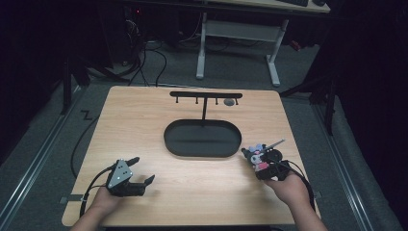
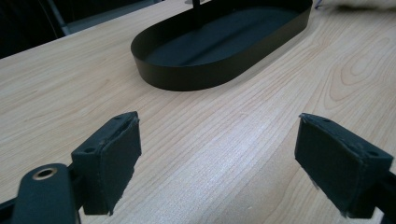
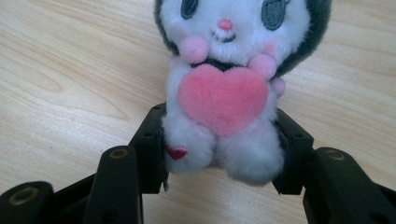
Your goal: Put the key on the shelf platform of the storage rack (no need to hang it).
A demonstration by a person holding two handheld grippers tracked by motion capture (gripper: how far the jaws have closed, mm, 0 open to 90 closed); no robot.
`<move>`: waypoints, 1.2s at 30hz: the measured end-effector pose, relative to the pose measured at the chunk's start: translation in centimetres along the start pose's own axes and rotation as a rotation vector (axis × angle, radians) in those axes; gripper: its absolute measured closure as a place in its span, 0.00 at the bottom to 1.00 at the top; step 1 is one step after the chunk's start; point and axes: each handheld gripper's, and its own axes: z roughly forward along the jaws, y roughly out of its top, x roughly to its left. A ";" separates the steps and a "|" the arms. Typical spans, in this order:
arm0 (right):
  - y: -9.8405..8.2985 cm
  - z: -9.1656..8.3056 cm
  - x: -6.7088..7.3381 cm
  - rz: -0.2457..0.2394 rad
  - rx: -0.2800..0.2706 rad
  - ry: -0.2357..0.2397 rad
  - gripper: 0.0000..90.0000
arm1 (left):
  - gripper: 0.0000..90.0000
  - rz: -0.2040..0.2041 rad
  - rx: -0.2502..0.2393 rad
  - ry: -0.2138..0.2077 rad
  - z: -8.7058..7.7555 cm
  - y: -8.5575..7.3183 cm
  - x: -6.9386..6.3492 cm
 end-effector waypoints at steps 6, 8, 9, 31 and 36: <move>0.4 -0.5 -0.1 -0.004 -0.003 0.000 0.54 | 0.17 -0.007 -0.007 0.003 -0.1 0.0 0.0; 0.5 -0.5 -0.1 -0.003 -0.007 0.005 0.54 | 0.17 -0.007 -0.007 0.004 -0.1 0.0 0.0; 0.5 -0.5 0.0 -0.007 -0.006 0.006 0.54 | 0.17 -0.005 -0.007 0.003 -0.1 -0.1 0.0; 2.0 -2.1 0.9 -0.030 -0.043 0.020 0.54 | 0.17 -0.005 0.000 0.002 0.1 0.0 0.0; 2.7 -2.2 1.6 -0.046 -0.046 0.026 0.54 | 0.17 -0.003 0.000 0.002 0.1 0.0 0.0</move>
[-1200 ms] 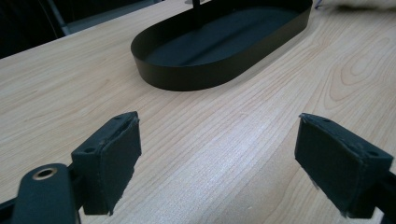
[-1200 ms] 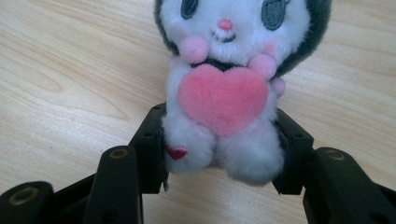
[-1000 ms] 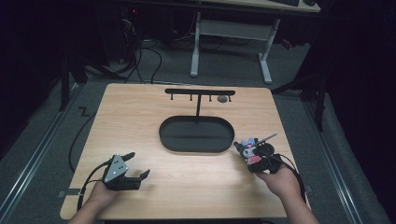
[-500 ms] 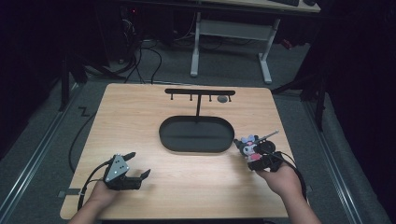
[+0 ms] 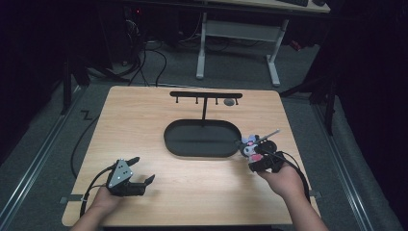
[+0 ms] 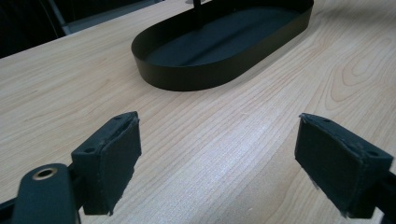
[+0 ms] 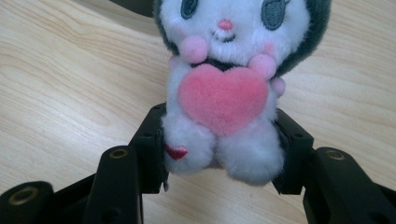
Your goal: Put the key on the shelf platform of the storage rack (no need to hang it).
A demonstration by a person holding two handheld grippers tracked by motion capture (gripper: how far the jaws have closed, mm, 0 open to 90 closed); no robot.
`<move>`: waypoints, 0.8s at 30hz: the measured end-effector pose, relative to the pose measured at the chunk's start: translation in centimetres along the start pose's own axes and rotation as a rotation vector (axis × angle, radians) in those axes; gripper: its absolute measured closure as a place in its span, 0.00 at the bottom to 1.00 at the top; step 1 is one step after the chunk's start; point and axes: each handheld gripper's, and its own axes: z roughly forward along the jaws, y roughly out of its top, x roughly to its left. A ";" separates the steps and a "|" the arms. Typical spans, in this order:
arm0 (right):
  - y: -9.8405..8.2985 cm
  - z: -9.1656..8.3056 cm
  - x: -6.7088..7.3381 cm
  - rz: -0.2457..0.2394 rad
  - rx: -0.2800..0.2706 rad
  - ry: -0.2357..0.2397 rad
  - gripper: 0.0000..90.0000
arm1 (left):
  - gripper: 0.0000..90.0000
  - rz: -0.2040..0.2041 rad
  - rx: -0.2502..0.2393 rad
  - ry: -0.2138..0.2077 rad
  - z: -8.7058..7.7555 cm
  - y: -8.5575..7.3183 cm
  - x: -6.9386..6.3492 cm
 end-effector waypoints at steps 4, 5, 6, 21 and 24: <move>1.1 0.0 0.8 -0.019 -0.004 0.003 0.54 | 0.17 0.000 0.000 -0.001 0.0 0.0 0.0; 1.3 0.0 0.9 -0.027 -0.006 0.002 0.54 | 0.17 0.000 0.000 -0.001 0.0 0.0 0.0; 1.3 0.0 0.9 -0.027 -0.006 0.002 0.54 | 0.17 0.000 0.000 -0.001 0.0 0.0 0.0; 5.1 1.4 3.4 -0.057 -0.022 0.030 0.54 | 0.17 -0.001 -0.003 -0.002 -0.1 0.0 0.0; 5.6 1.6 3.8 -0.059 -0.024 0.027 0.54 | 0.17 0.000 -0.004 -0.003 -0.1 0.0 0.0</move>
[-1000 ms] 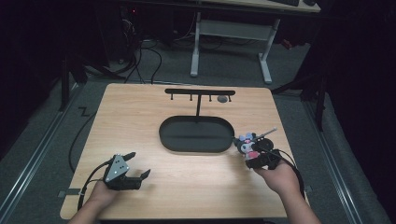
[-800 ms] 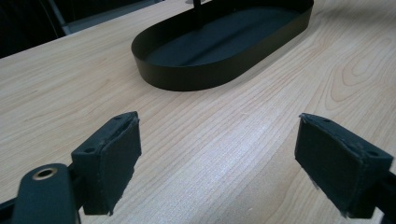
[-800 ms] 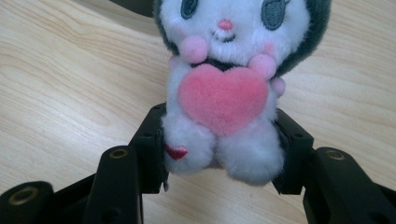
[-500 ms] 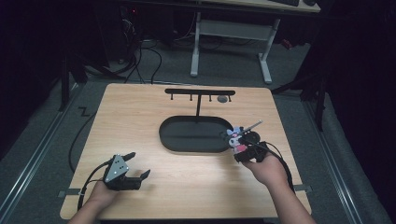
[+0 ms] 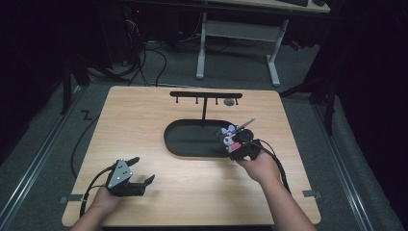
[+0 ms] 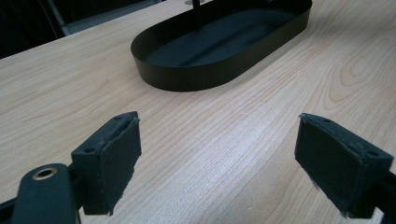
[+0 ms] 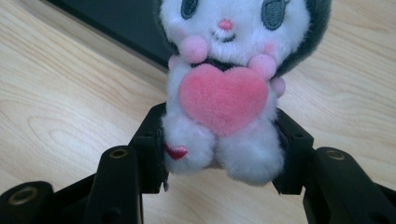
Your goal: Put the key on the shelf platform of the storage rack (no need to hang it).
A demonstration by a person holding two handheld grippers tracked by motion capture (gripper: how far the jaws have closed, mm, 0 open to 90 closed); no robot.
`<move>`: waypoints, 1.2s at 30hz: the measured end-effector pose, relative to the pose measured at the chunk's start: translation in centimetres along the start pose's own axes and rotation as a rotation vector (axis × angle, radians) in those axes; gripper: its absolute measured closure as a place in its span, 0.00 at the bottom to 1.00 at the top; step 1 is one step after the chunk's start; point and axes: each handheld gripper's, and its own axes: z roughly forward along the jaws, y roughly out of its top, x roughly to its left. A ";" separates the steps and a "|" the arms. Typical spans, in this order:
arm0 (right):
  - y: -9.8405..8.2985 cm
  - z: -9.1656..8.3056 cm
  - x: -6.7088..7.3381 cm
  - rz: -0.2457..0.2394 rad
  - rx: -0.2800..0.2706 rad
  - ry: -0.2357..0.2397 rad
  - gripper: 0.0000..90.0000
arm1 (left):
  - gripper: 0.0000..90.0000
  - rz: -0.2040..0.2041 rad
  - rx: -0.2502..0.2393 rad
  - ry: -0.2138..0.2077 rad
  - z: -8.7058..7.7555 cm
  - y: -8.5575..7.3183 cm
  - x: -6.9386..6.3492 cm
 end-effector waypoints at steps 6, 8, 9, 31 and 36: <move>1.7 0.8 1.0 -0.017 -0.025 0.006 0.54 | 0.17 -0.003 -0.003 0.001 0.0 0.0 0.0; 2.1 1.0 1.1 -0.017 -0.025 0.006 0.54 | 0.17 -0.003 -0.003 0.000 0.0 0.0 0.0; 2.4 1.2 1.2 -0.018 -0.025 0.007 0.54 | 0.17 -0.004 -0.004 0.000 -0.1 0.0 0.0; 5.0 4.9 0.9 0.033 -0.046 0.012 0.54 | 0.17 -0.006 -0.008 -0.002 -0.2 -0.1 0.1; 5.2 5.7 0.9 0.033 -0.029 0.010 0.54 | 0.17 -0.007 -0.007 -0.001 -0.2 -0.1 0.1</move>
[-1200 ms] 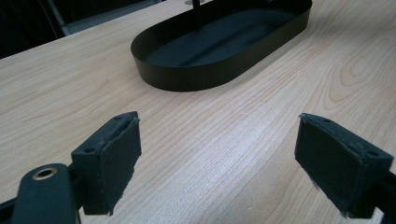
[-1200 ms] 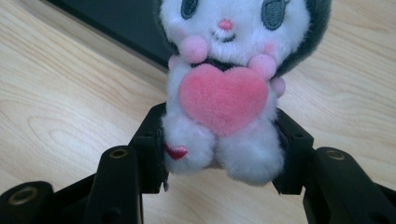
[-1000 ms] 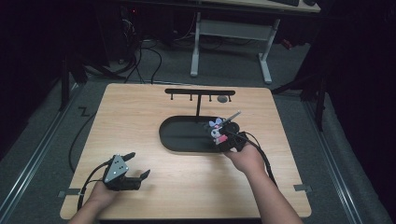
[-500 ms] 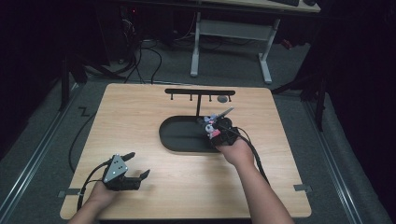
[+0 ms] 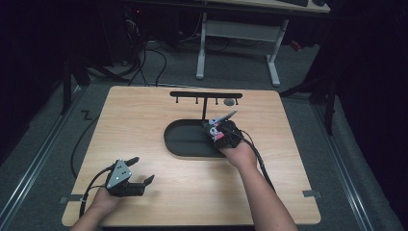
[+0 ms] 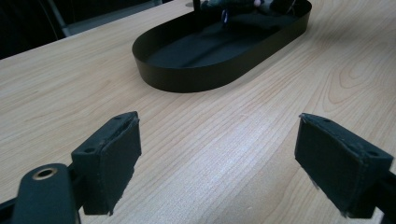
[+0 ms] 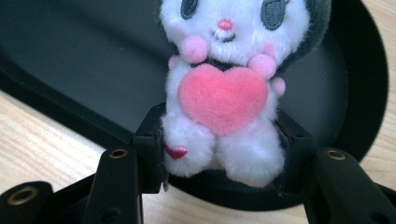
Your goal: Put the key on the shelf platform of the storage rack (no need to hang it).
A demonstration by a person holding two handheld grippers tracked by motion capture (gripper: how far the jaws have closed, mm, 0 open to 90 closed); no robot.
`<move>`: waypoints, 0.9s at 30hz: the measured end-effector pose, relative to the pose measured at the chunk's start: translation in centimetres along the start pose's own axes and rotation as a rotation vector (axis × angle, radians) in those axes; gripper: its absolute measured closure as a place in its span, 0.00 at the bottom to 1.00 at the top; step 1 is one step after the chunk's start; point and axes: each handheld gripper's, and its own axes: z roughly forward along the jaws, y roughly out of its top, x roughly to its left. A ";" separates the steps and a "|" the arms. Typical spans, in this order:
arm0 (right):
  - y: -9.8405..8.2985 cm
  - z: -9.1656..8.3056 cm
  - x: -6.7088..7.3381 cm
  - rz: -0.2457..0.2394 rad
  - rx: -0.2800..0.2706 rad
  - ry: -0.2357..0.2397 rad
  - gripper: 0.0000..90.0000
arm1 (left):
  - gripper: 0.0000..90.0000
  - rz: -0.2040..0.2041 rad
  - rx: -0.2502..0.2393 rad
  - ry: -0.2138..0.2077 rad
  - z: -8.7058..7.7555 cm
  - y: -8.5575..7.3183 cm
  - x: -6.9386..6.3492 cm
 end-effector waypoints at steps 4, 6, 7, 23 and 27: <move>0.2 0.6 0.2 0.008 0.007 0.004 0.53 | 0.17 -0.001 -0.001 0.000 0.0 0.0 0.0; 0.3 0.9 0.3 0.012 0.008 0.005 0.53 | 0.17 -0.001 -0.002 0.000 0.0 0.0 0.0; 0.3 1.0 0.5 0.018 0.010 0.004 0.52 | 0.17 -0.002 -0.002 0.000 0.0 0.0 0.0; -0.4 1.0 0.3 0.021 0.010 -0.001 0.38 | 0.17 0.000 -0.002 0.000 0.0 0.0 0.0; -0.5 0.9 0.1 0.030 0.005 -0.003 0.28 | 0.17 -0.001 -0.002 0.000 0.0 0.0 0.0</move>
